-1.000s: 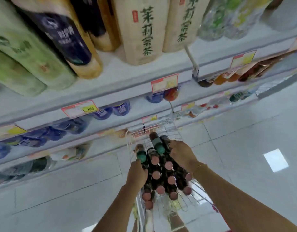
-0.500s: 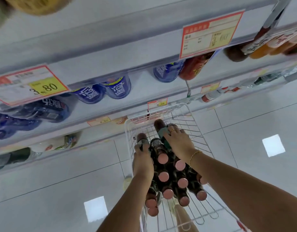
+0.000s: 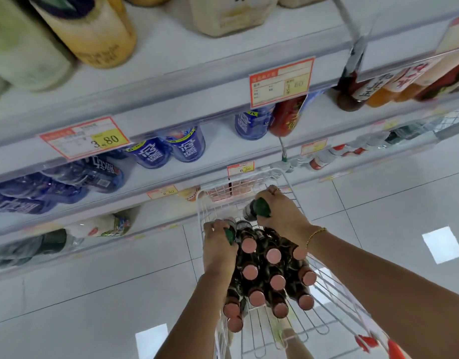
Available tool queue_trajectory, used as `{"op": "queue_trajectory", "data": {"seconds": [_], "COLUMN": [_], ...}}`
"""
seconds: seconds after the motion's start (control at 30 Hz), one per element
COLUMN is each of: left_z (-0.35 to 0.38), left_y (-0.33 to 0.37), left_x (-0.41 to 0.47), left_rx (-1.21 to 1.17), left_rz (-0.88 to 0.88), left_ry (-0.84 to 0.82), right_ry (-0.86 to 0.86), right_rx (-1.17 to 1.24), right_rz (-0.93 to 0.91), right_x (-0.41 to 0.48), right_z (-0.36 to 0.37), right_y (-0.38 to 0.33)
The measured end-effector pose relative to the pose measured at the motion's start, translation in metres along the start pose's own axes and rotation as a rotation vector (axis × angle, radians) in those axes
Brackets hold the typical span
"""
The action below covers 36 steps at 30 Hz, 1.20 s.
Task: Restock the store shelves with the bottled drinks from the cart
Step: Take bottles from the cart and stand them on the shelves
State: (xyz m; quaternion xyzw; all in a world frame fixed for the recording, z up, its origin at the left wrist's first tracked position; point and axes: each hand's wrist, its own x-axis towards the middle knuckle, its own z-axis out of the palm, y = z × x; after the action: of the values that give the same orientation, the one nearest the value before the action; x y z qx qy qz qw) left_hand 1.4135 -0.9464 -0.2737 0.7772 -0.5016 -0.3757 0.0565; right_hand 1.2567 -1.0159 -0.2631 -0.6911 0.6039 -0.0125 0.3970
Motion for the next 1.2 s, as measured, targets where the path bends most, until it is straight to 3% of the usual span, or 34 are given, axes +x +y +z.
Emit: {"op": "queue_trajectory", "data": {"seconds": [0.23,0.47,0.7,0.9,1.0,1.2], "left_z": [-0.094,-0.227,-0.364,-0.43,-0.439,-0.45], "left_y": [0.031,0.114,0.209,0.276,0.305,0.332], "left_x": [-0.073,-0.174,-0.27,-0.282,-0.26,-0.231], "left_rx": [-0.105,-0.226,-0.312,-0.393,-0.318,-0.286], "left_rz": [0.163,0.506,0.831,1.037,1.03,0.949], "left_ry": [0.161,0.404,0.684,0.861,0.852,0.822], "right_ry": [0.257,0.503,0.783,1.126,1.131,0.944], "right_rx": [0.145,0.207,0.412,0.219,0.114,0.032], "right_rz": [-0.114,-0.25,-0.577,-0.663,-0.557,-0.496], "right_x": [-0.093,-0.204,-0.293,-0.304,-0.282,-0.244], "right_z": [-0.095,-0.233,-0.346,-0.417,-0.444,-0.483], "right_y": [-0.049,-0.133,-0.202,-0.241,-0.254,-0.266]}}
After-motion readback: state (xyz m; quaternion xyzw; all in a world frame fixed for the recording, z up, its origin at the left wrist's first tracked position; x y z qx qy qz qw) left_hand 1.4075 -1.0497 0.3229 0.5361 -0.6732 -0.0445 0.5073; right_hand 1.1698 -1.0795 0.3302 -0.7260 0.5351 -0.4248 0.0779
